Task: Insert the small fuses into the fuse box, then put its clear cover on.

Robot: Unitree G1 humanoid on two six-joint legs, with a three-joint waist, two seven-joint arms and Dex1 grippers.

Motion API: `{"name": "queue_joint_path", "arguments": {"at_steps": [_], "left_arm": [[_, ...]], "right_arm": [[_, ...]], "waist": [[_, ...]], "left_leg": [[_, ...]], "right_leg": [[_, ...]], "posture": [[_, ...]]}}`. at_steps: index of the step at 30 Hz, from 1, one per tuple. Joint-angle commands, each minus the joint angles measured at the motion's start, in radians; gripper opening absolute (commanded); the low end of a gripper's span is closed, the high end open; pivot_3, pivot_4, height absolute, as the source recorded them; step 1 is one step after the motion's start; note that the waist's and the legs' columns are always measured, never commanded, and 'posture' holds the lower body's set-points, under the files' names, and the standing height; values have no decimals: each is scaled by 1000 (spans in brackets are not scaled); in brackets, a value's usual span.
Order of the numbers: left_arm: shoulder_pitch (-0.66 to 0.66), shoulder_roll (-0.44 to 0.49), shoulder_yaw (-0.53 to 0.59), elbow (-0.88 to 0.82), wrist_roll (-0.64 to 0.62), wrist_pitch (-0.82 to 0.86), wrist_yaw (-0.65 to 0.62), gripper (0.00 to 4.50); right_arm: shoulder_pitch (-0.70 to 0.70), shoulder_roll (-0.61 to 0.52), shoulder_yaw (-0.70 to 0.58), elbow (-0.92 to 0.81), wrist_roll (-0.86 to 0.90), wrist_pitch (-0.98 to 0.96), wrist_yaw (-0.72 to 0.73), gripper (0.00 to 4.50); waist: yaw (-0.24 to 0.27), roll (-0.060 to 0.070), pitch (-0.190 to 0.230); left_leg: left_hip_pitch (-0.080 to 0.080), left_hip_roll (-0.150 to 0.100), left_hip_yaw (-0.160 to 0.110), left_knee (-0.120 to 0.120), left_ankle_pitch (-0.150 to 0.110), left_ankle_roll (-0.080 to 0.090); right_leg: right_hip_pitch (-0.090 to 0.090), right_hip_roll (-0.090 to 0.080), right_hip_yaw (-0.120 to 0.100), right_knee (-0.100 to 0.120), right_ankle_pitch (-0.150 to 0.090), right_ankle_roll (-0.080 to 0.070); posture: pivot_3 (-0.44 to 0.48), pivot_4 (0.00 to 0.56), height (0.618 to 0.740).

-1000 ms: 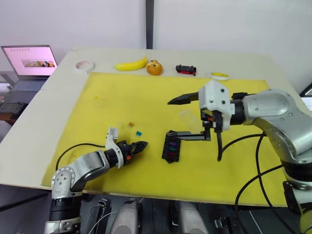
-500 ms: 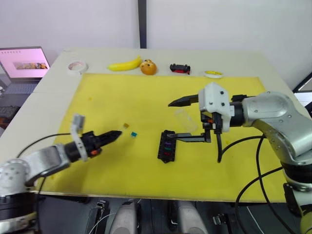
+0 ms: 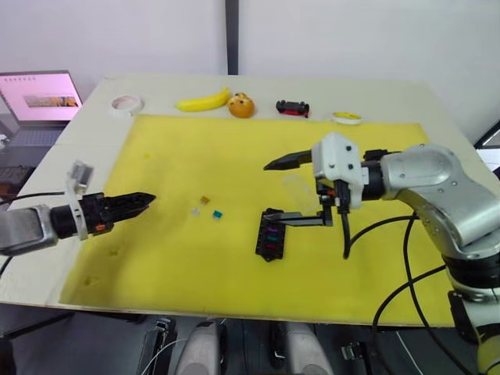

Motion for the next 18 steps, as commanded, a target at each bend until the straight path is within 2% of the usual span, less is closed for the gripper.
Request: {"name": "queue_joint_path", "arguments": {"at_steps": [1, 18], "left_arm": [[-41, -13, -28, 15, 96, 21, -97, 3488], [-211, -179, -163, 142, 448, 34, -347, 3488]], "right_arm": [[-15, 0, -19, -21, 0, -4, -7, 4500], [-6, -8, -20, -35, -1, 5, -21, 4500]], "waist": [[0, 0, 0], [3, 0, 0]], "left_leg": [[-1, 0, 0, 0, 0, 0], [-1, -1, -1, 2, 0, 0]], "right_leg": [[-1, 0, 0, 0, 0, 0], [0, 1, 0, 1, 1, 2]], "posture": [[0, 150, 737], [0, 150, 737]]}}
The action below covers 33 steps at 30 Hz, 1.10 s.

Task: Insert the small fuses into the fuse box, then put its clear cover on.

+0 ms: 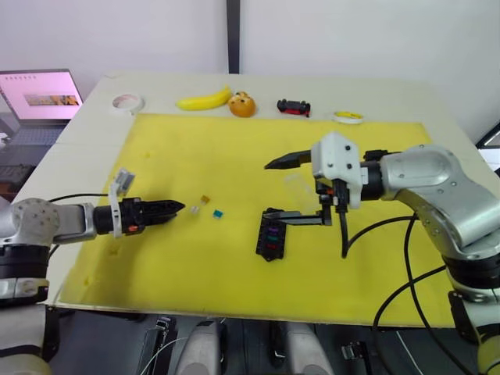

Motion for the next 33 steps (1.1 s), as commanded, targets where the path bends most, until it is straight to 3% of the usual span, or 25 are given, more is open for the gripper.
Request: {"name": "queue_joint_path", "arguments": {"at_steps": [1, 12, 23, 26, 31, 33], "left_arm": [[-50, -23, -45, 38, 83, -23, -65, 3488], [-192, -101, -154, 166, 276, -72, -248, 3488], [-163, -85, -235, 146, 377, -76, -423, 3488], [-156, -90, -245, 152, 404, -95, -441, 2713], [-146, -94, -257, 155, 441, -123, -461, 159], [-147, -98, -252, 167, 455, -135, -459, 61]], "right_arm": [[-9, -5, -19, -27, -1, -9, -1, 4500], [-7, -13, -25, -39, 5, 4, -3, 4500], [-2, -13, -29, -50, 2, 18, -10, 4500], [-2, -14, -29, -51, 3, 19, -10, 4500], [-1, -18, -32, -55, 7, 23, -9, 4500], [-1, -19, -33, -55, 7, 24, -9, 4500]], "waist": [[2, 0, 0], [1, 0, 0], [-1, 0, 0], [-1, 0, 0], [-1, 0, 0], [-1, 0, 0]], "left_leg": [[0, 0, 0, 0, 0, 0], [0, -2, -1, 1, 0, 0], [0, -2, -2, 1, 0, 1], [0, -2, -1, 1, 0, 1], [0, -2, -1, 1, 0, 1], [0, -2, -1, 1, 0, 1]], "right_leg": [[0, 0, 0, 0, 0, 0], [1, 0, 0, 0, 2, 3], [2, 0, 0, 1, 2, 4], [1, 0, 0, 1, 2, 4], [1, 0, 0, 1, 2, 4], [1, 0, 0, 1, 2, 4]], "posture": [[0, 150, 737], [0, 150, 737], [0, 150, 737], [0, 150, 737], [0, 150, 737], [0, 150, 737]]}}
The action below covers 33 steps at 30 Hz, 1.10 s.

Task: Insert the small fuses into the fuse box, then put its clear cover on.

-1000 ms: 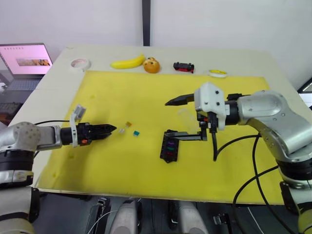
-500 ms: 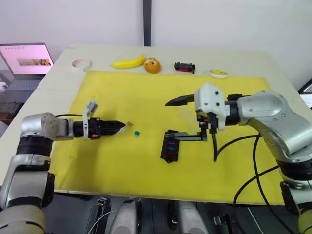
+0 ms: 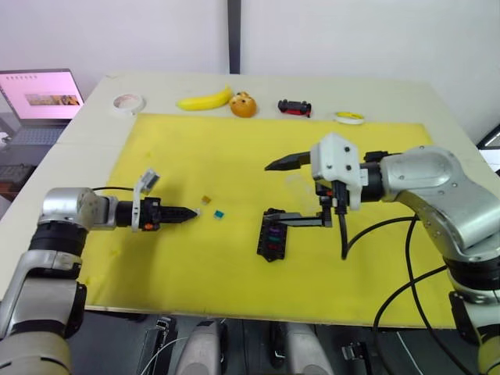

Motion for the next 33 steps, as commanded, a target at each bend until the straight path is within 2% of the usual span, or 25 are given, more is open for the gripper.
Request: {"name": "queue_joint_path", "arguments": {"at_steps": [1, 11, 13, 16, 20, 23, 26, 30, 33], "left_arm": [[14, -8, -8, 14, 30, -15, -1, 61], [39, 18, 52, -14, 36, -52, -5, 61], [67, 36, 67, -68, 31, -85, -17, 61], [144, 76, 101, -233, 50, -245, -26, 61], [290, 103, 133, -379, 226, -803, -19, 61], [335, 95, 152, -398, 336, -1169, 3, 61], [350, 95, 144, -334, 444, -1550, 21, 61], [312, 98, 110, -154, 604, -2113, 89, 61], [286, 108, 80, -36, 704, -2405, 145, 61]], "right_arm": [[-3, -17, -31, -38, 5, -1, -3, 4500], [-8, -11, -24, -37, 6, 1, -3, 4500], [-8, -12, -24, -38, 5, 0, -3, 4500], [-3, -18, -30, -45, 8, 4, -2, 4500], [5, -25, -36, -49, 10, 3, 2, 4500], [8, -24, -33, -46, 8, -4, 3, 4500], [4, -19, -27, -39, 4, -12, 4, 4500], [0, -15, -19, -31, -2, -22, 9, 4500], [-2, -12, -16, -27, -4, -25, 11, 4500]], "waist": [[-1, 0, 0], [-2, 0, 0], [-5, 0, 0], [-12, 0, 0], [-11, 0, 0], [-4, 0, 0], [3, 0, 0], [0, 0, 0], [0, 0, 0]], "left_leg": [[0, 0, 0, 0, 0, 0], [1, 0, 0, 0, 0, 0], [1, 1, 0, 0, 0, 0], [1, 2, 0, 0, 0, 0], [1, 3, 0, 0, 0, 0], [1, 3, 1, 0, 0, -1], [0, 3, 1, 0, 0, -1], [0, 2, 2, 0, 0, 0], [0, 3, 2, 0, 0, 0]], "right_leg": [[0, 0, 0, 0, 0, 0], [0, 0, 0, 2, 0, 0], [0, 0, 0, 2, 0, 0], [-1, 1, 0, 2, 0, 0], [-1, -1, 1, 2, 0, -1], [-1, -2, 1, 1, 0, -2], [-1, -3, 1, 0, 1, -2], [-1, -4, 2, -1, 1, -3], [-2, -4, 1, -1, 1, -2]], "posture": [[0, 150, 737], [0, 150, 737], [0, 150, 737], [0, 150, 737], [0, 150, 737], [0, 150, 737], [0, 150, 737], [0, 150, 737], [0, 150, 737]]}}
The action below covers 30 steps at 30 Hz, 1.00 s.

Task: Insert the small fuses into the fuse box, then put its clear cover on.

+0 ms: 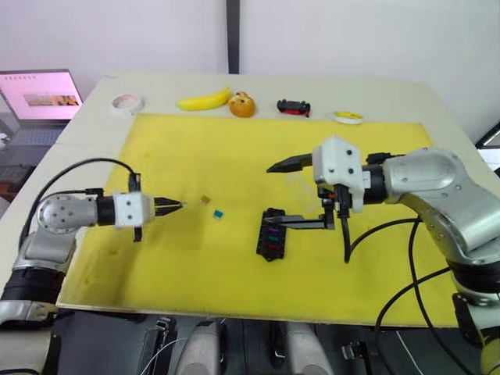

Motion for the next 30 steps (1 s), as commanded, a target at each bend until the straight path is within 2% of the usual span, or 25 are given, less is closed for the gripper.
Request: {"name": "queue_joint_path", "arguments": {"at_steps": [1, 5, 9, 12, 17, 21, 26, 28, 30], "left_arm": [[-30, 27, -31, 107, 127, -345, 74, 61], [-27, 30, -67, 212, 267, -579, 162, 61], [-31, 27, -72, 254, 368, -633, 253, 61], [-29, 39, -85, 252, 401, -620, 313, 1008], [-18, 124, -109, 271, 469, -634, 379, 3371], [-15, 235, -168, 314, 442, -667, 424, 3371], [18, 354, -299, 337, 271, -673, 504, 3371], [52, 390, -345, 297, 84, -552, 466, 3371], [179, 438, -334, 126, -273, -227, 299, 3371]], "right_arm": [[-17, 4, -10, -10, -4, -22, 4, 4500], [-22, 9, -4, -4, -9, -28, 7, 4500], [-24, 10, -3, -2, -11, -32, 10, 4500], [-23, 11, -4, -5, -9, -30, 9, 4500], [-19, 9, -7, -8, -8, -31, 10, 4500], [-16, 9, -9, -6, -6, -33, 14, 4500], [-24, 16, 0, 9, -13, -46, 22, 4500], [-24, 16, 1, 11, -14, -50, 27, 4500], [-23, 15, 0, 14, -15, -53, 32, 4500]], "waist": [[-1, 0, 0], [-2, 0, 0], [-2, 1, -1], [-3, 1, -1], [-11, 1, -1], [-39, 1, -1], [-59, 1, -1], [-57, 1, -1], [-57, 1, -1]], "left_leg": [[0, 0, 0, 0, 0, 0], [0, 0, 1, 0, 0, 0], [1, 0, 2, 0, 0, 0], [1, 0, 2, 0, 0, 1], [1, 1, 3, 0, 0, 1], [4, 4, 4, -1, 0, 1], [7, 7, 5, -4, 0, 1], [8, 7, 6, -4, 0, 1], [7, 7, 6, -4, 0, 1]], "right_leg": [[0, 0, 0, 0, 0, 0], [0, 1, -1, 1, 1, 2], [0, 3, -1, 1, 1, 2], [0, 4, -1, 1, 1, 3], [0, 4, -1, 2, 2, 3], [1, 5, 0, 3, 1, 3], [1, 7, 0, 4, 1, 3], [0, 7, 0, 5, 1, 3], [0, 6, 1, 5, 1, 3]], "posture": [[0, 150, 737], [0, 150, 737], [0, 150, 737], [0, 150, 737], [0, 150, 737], [0, 150, 737], [0, 150, 737], [0, 150, 737], [0, 150, 737]]}}
